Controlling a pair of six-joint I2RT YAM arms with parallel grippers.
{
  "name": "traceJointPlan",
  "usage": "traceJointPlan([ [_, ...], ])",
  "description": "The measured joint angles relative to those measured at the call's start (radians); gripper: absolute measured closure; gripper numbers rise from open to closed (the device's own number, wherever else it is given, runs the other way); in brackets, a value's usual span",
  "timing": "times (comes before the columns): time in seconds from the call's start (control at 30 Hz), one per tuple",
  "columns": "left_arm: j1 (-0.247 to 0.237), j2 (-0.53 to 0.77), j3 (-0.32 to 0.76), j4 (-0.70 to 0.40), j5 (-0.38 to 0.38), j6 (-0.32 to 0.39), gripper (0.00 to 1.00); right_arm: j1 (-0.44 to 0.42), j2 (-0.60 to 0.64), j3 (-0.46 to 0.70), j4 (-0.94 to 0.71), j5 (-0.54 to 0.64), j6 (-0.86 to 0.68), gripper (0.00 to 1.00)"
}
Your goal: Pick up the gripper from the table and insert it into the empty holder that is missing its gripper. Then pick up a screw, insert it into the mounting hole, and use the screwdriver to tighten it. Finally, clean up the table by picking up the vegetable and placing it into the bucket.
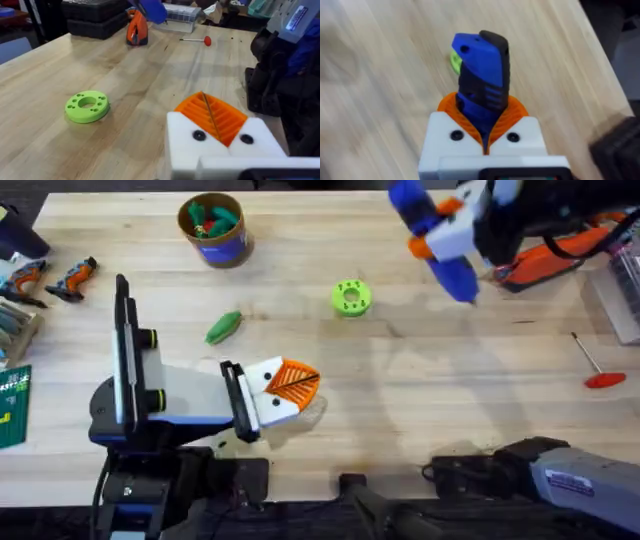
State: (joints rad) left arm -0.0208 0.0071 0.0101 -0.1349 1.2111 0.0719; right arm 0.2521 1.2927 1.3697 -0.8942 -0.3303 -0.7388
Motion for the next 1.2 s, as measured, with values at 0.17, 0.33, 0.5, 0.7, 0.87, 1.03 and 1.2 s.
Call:
traceJointPlan([
  [0.17, 0.000, 0.000, 0.000, 0.000, 0.000, 0.000, 0.989, 0.000, 0.099, 0.000, -0.063, 0.195, -0.240, 0.977],
  [0.33, 0.000, 0.000, 0.000, 0.000, 0.000, 0.000, 0.989, 0.000, 0.241, 0.001, -0.065, 0.334, -0.364, 0.977],
  [0.5, 0.000, 0.000, 0.000, 0.000, 0.000, 0.000, 0.989, 0.000, 0.403, 0.001, -0.061, 0.444, -0.469, 0.977],
  [0.7, 0.000, 0.000, 0.000, 0.000, 0.000, 0.000, 0.989, 0.000, 0.549, 0.001, -0.036, 0.503, -0.519, 0.976],
  [0.87, 0.000, 0.000, 0.000, 0.000, 0.000, 0.000, 0.989, 0.000, 0.599, 0.001, -0.036, 0.521, -0.529, 0.671],
  [1.03, 0.000, 0.000, 0.000, 0.000, 0.000, 0.000, 0.989, 0.000, 0.599, 0.007, -0.033, 0.534, -0.539, 0.039],
  [1.2, 0.000, 0.000, 0.000, 0.000, 0.000, 0.000, 0.989, 0.000, 0.599, 0.008, -0.047, 0.539, -0.529, 0.012],
])
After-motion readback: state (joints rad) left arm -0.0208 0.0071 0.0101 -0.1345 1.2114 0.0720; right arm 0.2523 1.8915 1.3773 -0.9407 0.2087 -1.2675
